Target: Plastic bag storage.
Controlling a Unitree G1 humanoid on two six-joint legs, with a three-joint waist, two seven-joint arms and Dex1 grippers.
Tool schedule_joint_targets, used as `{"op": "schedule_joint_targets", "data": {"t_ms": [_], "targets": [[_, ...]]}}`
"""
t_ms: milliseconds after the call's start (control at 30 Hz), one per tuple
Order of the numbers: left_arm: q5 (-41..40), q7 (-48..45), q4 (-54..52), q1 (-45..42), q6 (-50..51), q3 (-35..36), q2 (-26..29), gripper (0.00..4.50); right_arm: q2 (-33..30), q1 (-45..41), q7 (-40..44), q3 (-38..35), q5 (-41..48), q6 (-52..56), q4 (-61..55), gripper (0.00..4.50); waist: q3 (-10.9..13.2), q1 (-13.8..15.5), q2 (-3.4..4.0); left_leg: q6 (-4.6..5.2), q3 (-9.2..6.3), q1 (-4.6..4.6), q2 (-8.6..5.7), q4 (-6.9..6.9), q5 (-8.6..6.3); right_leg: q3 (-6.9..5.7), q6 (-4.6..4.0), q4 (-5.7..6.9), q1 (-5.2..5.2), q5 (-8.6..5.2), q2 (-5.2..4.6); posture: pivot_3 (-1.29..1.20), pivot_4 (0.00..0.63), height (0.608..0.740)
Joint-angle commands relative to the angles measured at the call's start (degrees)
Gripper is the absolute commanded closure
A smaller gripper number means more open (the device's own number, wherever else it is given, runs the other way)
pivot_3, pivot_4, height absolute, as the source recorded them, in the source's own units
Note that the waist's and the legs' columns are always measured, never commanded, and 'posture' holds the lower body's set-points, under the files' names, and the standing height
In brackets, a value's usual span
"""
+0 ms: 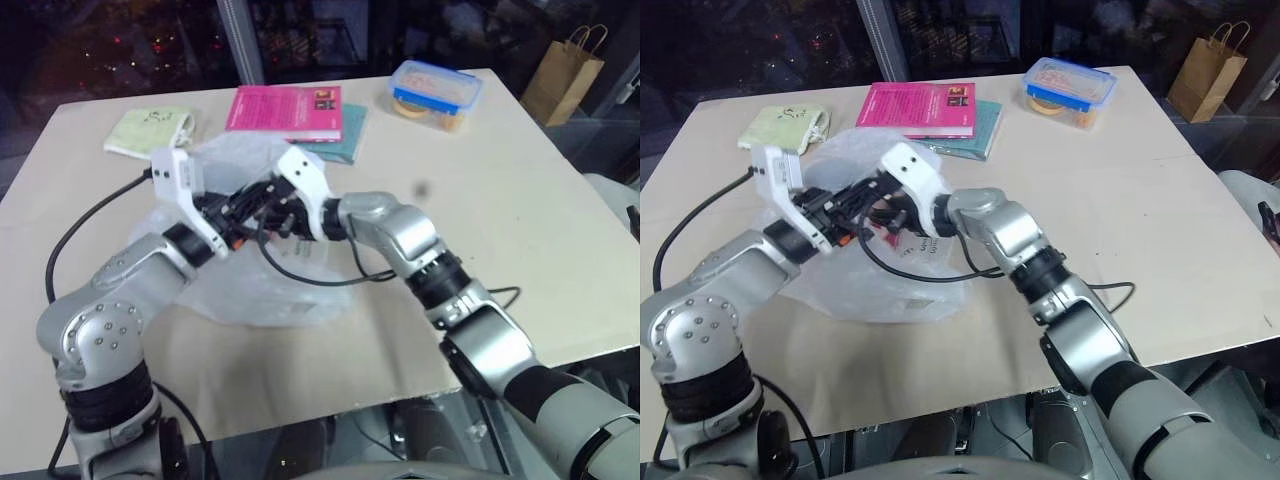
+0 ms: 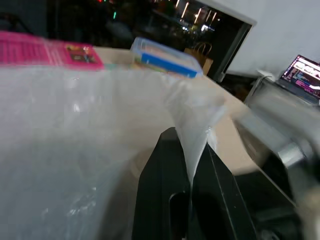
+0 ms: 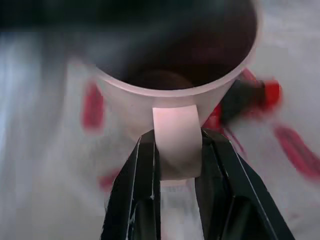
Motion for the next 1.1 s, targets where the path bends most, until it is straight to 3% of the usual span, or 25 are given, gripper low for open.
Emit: {"op": "schedule_joint_targets", "data": {"t_ms": [33, 67, 133, 200, 333, 567, 733, 900, 1100], "targets": [[-1.52, 1.62, -3.21, 1.62, -1.00, 1.48, 1.12, 4.50, 3.59, -4.12, 1.79, -3.17, -0.63, -6.95, 7.98, 4.05, -0.01, 0.52, -0.02, 0.00, -0.09, -0.06, -0.05, 0.00, 0.00, -0.11, 0.00, -0.07, 0.01, 0.00, -0.06, 0.00, 0.150, 0.740], [-1.27, 1.86, -3.39, 2.08, -1.42, 1.33, 1.15, 4.50, 4.46, -4.75, 2.41, -3.29, -1.13, -8.76, 10.43, 4.05, -0.01, 0.68, -0.02, 0.00, -0.12, -0.06, -0.05, -0.01, 0.00, -0.14, 0.00, -0.11, 0.04, 0.00, -0.06, 0.00, 0.150, 0.740], [-1.30, 2.38, -3.64, 2.53, -1.94, 1.09, 0.96, 4.50, 6.17, -6.03, 2.95, -4.85, -0.75, -10.61, 14.93, 3.02, -0.01, 0.76, -0.01, 0.00, -0.20, -0.07, -0.09, -0.02, -0.01, -0.24, 0.00, -0.12, 0.08, 0.01, -0.09, 0.00, 0.150, 0.740], [-0.64, 3.08, -3.54, 2.61, -2.94, 0.71, 0.58, 4.50, 5.82, -6.16, 3.66, -2.49, -3.81, -13.45, 17.15, 2.28, 0.00, 0.56, -0.01, -0.01, -0.22, -0.06, -0.09, -0.03, 0.00, -0.26, -0.01, -0.11, 0.09, 0.01, -0.08, 0.00, 0.150, 0.740], [0.08, 3.97, -2.34, 2.19, -4.48, 0.07, 0.27, 4.50, 0.77, -2.18, 5.72, 1.38, -8.83, -14.64, 9.47, 0.57, 0.01, 0.09, 0.01, -0.04, -0.21, -0.06, -0.05, -0.08, 0.02, -0.25, -0.03, -0.05, 0.01, 0.02, -0.02, 0.00, 0.150, 0.740], [1.58, 3.83, -0.32, 1.91, -6.95, -1.69, -0.35, 4.50, -15.75, 11.37, 6.60, 0.15, -10.23, -0.96, -26.12, 0.57, 0.00, 0.83, 0.00, -0.03, -0.24, -0.13, -0.12, -0.06, 0.01, -0.29, -0.02, -0.13, 0.05, 0.02, -0.14, 0.00, 0.150, 0.740], [1.87, 3.34, 0.98, 0.97, -7.84, -2.64, -0.50, 4.50, -21.03, 16.50, 1.20, -3.64, -10.46, 9.39, -40.62, 0.57, 0.01, 0.29, 0.01, -0.04, -0.18, -0.06, -0.01, -0.07, 0.02, -0.26, -0.02, -0.08, 0.03, 0.02, -0.05, 0.00, 0.150, 0.740], [2.09, 2.25, 1.82, 0.20, -8.08, -3.50, 0.23, 4.50, -18.41, 14.78, -8.05, -7.09, -12.44, 12.34, -38.37, 0.57, 0.00, 0.22, 0.01, -0.07, -0.09, 0.04, 0.03, -0.05, 0.03, -0.19, -0.06, 0.14, 0.01, 0.04, 0.00, 0.00, 0.150, 0.740], [1.94, 2.17, 1.54, -0.36, -7.80, -3.59, 0.67, 4.50, -14.40, 11.25, -7.13, -7.21, -9.15, 11.20, -31.32, 0.57, 0.00, 0.23, 0.01, -0.09, -0.08, 0.05, 0.01, 0.02, 0.06, -0.20, -0.16, 0.19, 0.03, 0.11, 0.02, 0.00, 0.150, 0.740]]}}
